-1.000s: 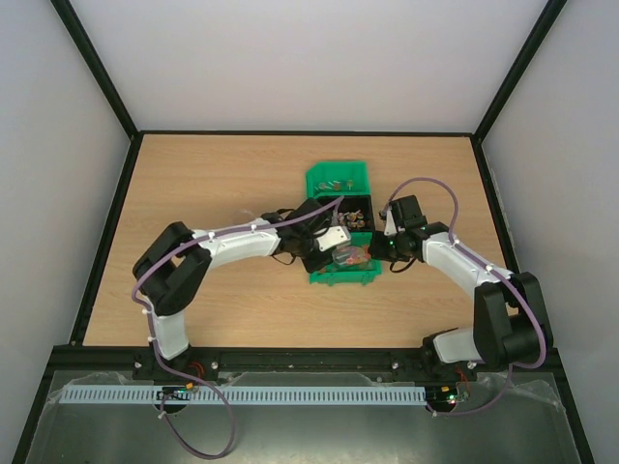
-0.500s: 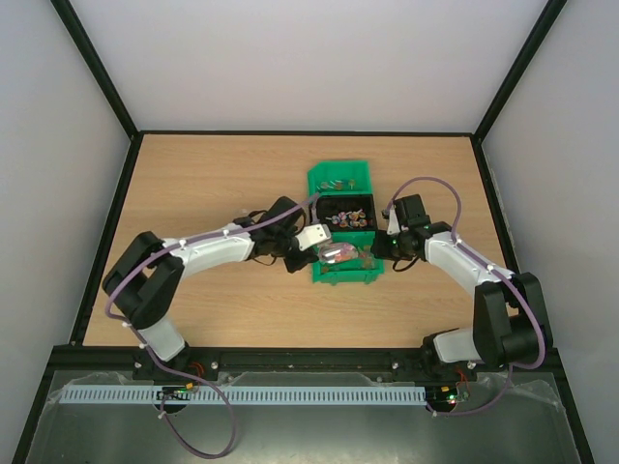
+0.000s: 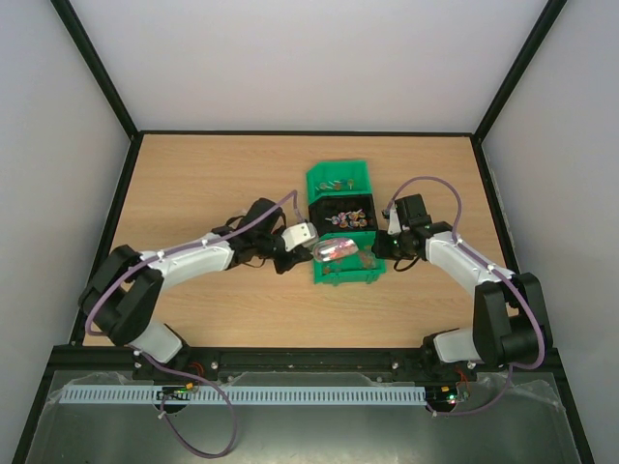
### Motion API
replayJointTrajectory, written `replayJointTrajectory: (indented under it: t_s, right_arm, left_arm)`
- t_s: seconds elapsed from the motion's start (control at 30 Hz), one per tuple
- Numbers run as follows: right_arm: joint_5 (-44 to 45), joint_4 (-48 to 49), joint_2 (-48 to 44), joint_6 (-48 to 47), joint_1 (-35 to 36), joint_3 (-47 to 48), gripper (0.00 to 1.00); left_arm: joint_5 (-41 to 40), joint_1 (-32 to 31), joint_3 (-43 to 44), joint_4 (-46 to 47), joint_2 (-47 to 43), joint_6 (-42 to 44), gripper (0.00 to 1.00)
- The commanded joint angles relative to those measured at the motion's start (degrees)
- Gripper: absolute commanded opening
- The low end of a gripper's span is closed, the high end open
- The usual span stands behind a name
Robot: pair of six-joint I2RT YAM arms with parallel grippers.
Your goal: Pack the candies
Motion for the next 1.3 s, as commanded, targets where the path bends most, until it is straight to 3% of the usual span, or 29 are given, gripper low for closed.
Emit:
replayJointTrajectory:
  t_s: [0.0,0.4,0.8,0.97,1.27]
  right_arm:
    - [-0.98,0.73,-0.70,-2.40,-0.22,0.02,0.01]
    - [-2.47,1.28,-1.01,-3.82,-0.22,-0.08,0.01]
    - [-3.15,0.72,-0.98,-5.33,-0.22,0.41,0.02]
    - [-2.98,0.63,-0.80,-5.72,-0.27,0.65,0.07]
    - [-1.55,-1.22,0.21,-5.49,-0.27,1.98,0.19]
  left_arm:
    - [5.31,0.68,0.32,3.21,-4.71,0.53,0.02]
    - [10.30,13.11,8.01,-22.22,-16.95,8.91,0.02]
    - [7.86,32.61,18.25,-47.50,-20.01,20.14,0.02]
    - [6.90,40.21,22.13,-56.48,-19.33,27.35,0.02]
    - [1.31,43.20,24.14,-64.47,-19.23,35.13,0.02]
